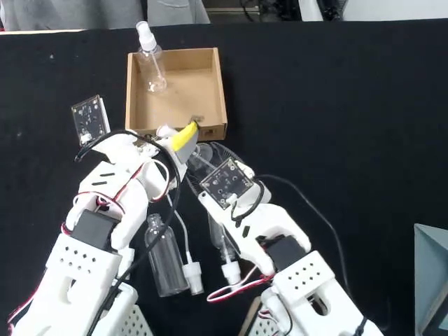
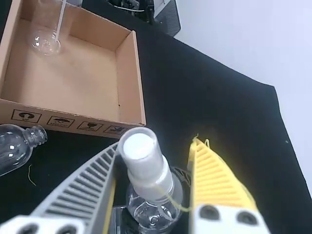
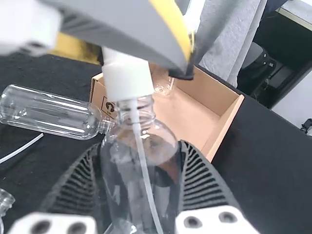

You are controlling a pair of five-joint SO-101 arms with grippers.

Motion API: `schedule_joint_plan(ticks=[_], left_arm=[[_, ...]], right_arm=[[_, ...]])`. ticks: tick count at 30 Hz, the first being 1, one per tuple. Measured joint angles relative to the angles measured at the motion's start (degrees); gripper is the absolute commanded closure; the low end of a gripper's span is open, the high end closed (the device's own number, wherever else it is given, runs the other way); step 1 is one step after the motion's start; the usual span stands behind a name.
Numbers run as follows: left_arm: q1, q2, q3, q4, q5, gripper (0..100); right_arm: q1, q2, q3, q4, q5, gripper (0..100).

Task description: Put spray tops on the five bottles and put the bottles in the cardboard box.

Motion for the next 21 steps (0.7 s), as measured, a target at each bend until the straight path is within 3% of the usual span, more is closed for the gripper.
schedule_joint_plan(ticks=[15, 21], left_arm=[[1.6, 0.0, -0.9, 0.0, 0.2, 80], [3.9, 0.0, -1.1, 0.0, -4.0, 80]], right_arm=[[0.0, 0.0, 0.0, 0.0, -0.1, 98.7], [1.5, 0.0, 0.0, 0.0, 0.0, 98.7]])
